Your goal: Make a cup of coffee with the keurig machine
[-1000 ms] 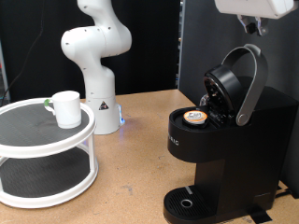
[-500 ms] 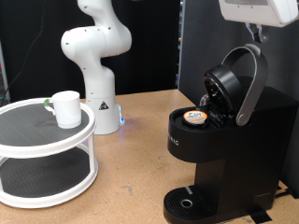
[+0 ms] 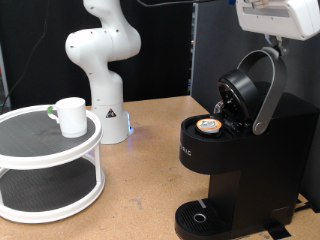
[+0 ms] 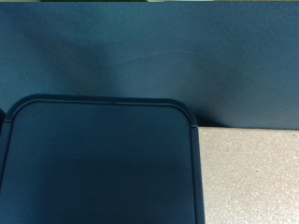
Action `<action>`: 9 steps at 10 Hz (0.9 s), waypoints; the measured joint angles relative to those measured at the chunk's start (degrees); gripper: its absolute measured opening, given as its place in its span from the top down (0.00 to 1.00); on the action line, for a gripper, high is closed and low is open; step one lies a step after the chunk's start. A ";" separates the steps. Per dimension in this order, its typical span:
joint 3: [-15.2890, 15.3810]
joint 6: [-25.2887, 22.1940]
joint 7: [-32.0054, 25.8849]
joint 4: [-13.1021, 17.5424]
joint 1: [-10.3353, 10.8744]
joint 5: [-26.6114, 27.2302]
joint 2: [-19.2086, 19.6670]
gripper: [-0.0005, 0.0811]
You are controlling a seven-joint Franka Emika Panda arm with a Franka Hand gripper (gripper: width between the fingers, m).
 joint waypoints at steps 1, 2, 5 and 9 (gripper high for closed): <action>-0.02 0.02 -0.21 0.00 -0.01 0.11 0.00 0.99; -0.10 0.10 -0.74 0.00 -0.04 0.35 -0.06 0.99; -0.86 -0.50 -3.22 -0.02 -0.66 -0.18 -1.47 0.99; -1.62 -4.84 -3.69 -0.01 -1.65 -4.74 -2.41 0.99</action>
